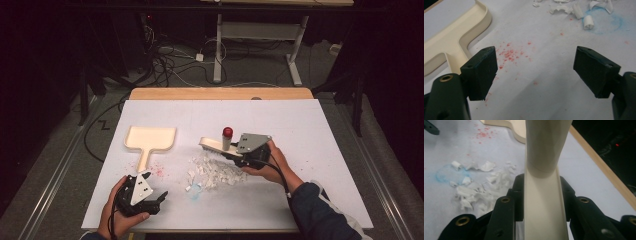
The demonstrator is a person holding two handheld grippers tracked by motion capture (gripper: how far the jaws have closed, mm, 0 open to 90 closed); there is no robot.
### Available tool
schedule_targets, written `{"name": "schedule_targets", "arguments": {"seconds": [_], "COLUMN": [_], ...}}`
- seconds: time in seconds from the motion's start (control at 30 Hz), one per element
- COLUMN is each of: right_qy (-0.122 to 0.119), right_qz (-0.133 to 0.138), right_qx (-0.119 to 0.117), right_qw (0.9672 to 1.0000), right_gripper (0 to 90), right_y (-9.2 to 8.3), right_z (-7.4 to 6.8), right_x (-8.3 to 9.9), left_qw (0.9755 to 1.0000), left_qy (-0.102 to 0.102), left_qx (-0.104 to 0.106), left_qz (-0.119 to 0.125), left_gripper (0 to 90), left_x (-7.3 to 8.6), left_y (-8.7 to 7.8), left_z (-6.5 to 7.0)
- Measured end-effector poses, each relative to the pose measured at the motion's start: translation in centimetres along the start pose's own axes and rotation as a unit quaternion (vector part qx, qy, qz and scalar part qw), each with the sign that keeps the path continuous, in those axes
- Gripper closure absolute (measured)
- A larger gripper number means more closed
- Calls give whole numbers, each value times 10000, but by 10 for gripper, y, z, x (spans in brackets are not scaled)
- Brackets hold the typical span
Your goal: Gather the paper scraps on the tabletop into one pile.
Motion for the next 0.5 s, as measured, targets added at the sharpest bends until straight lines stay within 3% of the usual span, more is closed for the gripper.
{"name": "schedule_targets", "arguments": {"seconds": [0.17,0.27,0.5], "right_qy": [478,642,976], "right_qz": [-245,-427,-958], "right_qx": [382,432,231], "right_qw": [9978,9961,9903], "right_gripper": [680,680,680], "right_y": [-32,-52,-84], "right_z": [13,14,-13], "right_x": [20,36,83], "left_qw": [10000,10000,10000], "left_qy": [18,31,88], "left_qx": [-1,13,43], "left_qz": [24,33,-13], "left_gripper": [184,184,184], "left_x": [-1,-1,-1], "left_y": [-1,-2,0], "left_z": [0,1,3]}}
Point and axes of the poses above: each handheld gripper's, and its own axes: y roughly forward along the jaws, x roughly out of its underside, z roughly to its right, the point moved 10 cm from there along y, roughly forward along the jaws, and after that the axes turned 14 degrees about -y, right-handed, at the moved point
